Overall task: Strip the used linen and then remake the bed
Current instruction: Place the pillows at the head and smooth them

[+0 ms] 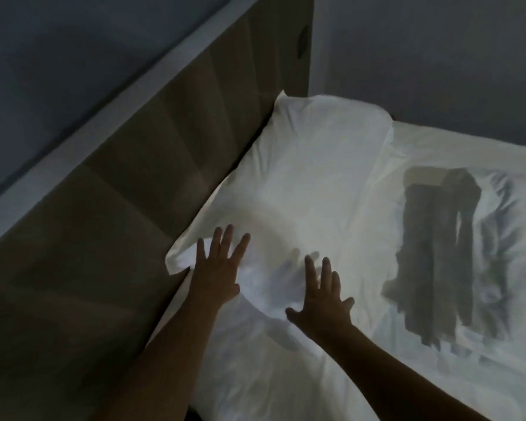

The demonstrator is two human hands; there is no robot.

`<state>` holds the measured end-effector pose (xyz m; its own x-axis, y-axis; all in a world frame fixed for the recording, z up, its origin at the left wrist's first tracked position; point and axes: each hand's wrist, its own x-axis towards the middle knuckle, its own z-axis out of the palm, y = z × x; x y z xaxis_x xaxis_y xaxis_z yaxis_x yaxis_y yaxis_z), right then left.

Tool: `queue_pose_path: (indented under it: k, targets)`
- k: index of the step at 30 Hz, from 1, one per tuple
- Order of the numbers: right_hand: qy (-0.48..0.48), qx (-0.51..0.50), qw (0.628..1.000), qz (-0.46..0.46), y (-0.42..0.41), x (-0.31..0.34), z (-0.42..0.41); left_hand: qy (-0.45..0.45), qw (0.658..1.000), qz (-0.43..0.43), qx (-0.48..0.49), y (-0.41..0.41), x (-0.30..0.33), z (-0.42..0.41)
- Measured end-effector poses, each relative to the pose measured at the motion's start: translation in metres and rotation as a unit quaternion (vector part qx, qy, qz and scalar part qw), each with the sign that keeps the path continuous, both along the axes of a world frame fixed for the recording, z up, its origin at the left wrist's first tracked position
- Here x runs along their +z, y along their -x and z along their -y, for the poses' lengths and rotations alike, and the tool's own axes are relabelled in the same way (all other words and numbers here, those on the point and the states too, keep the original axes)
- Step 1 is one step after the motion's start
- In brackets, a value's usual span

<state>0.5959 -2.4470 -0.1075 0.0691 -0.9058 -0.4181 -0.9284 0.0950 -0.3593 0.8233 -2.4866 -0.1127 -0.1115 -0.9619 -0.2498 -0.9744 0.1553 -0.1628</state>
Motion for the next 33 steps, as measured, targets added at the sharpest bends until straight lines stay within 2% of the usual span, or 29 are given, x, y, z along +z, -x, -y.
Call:
queue_pose_path:
  k: [4,7,10,14,20,27,33]
  targets:
    - [0.027,0.011,0.993,-0.113,-0.045,-0.087,0.049,0.041,0.990,-0.033,-0.127,-0.026,-0.079,0.081]
    - [0.057,0.008,0.989,-0.134,-0.051,-0.128,0.066,0.073,0.978,-0.066,-0.185,-0.039,-0.109,0.103]
    - [0.111,-0.009,0.985,-0.129,-0.050,-0.149,0.071,0.098,0.975,-0.090,-0.176,-0.033,-0.138,0.101]
    - [0.151,0.003,0.984,-0.099,-0.042,-0.148,0.079,0.081,0.979,-0.108,-0.152,-0.027,-0.149,0.103]
    - [0.165,0.021,0.978,-0.128,-0.053,-0.087,0.089,0.065,0.988,-0.116,-0.082,-0.022,-0.115,0.089]
    - [0.118,0.095,0.976,-0.157,-0.032,0.064,0.084,0.061,0.988,-0.141,0.016,0.005,-0.024,0.027]
    - [0.134,0.179,0.962,-0.155,0.054,0.188,0.061,0.152,0.962,-0.218,0.059,0.095,0.073,-0.035]
